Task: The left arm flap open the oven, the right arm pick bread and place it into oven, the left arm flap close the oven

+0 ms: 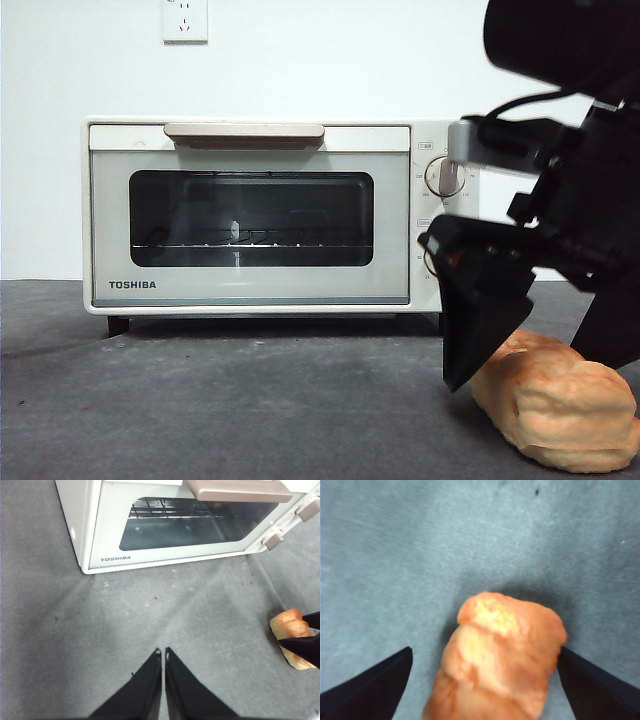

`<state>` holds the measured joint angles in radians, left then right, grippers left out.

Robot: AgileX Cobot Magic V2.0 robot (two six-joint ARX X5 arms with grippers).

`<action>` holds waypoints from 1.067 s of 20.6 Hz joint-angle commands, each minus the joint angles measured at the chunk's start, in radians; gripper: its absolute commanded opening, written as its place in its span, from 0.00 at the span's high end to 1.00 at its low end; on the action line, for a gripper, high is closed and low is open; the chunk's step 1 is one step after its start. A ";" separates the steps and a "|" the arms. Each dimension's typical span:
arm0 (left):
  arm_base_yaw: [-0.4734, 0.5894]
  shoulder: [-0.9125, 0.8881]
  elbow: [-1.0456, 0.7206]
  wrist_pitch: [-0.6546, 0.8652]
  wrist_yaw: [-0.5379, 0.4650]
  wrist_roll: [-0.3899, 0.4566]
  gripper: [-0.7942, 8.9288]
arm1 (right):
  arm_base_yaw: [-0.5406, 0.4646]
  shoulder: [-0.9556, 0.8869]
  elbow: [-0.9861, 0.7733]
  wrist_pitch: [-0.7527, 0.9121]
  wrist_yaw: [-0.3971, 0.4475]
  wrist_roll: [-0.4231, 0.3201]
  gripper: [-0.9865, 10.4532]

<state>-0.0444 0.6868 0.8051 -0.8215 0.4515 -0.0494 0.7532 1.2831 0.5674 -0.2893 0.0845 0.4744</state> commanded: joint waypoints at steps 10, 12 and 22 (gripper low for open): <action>-0.005 0.005 0.022 0.037 0.025 0.003 0.90 | 0.011 0.002 0.017 0.015 0.020 0.007 0.72; -0.022 0.006 0.022 0.077 0.041 -0.026 0.90 | 0.011 -0.043 0.024 0.014 0.017 0.005 0.72; -0.266 0.175 0.060 0.481 -0.084 -0.198 0.90 | 0.011 -0.332 0.092 -0.161 0.013 -0.020 0.72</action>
<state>-0.2958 0.8364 0.8333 -0.3668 0.3824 -0.2310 0.7536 0.9535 0.6380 -0.4500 0.0978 0.4683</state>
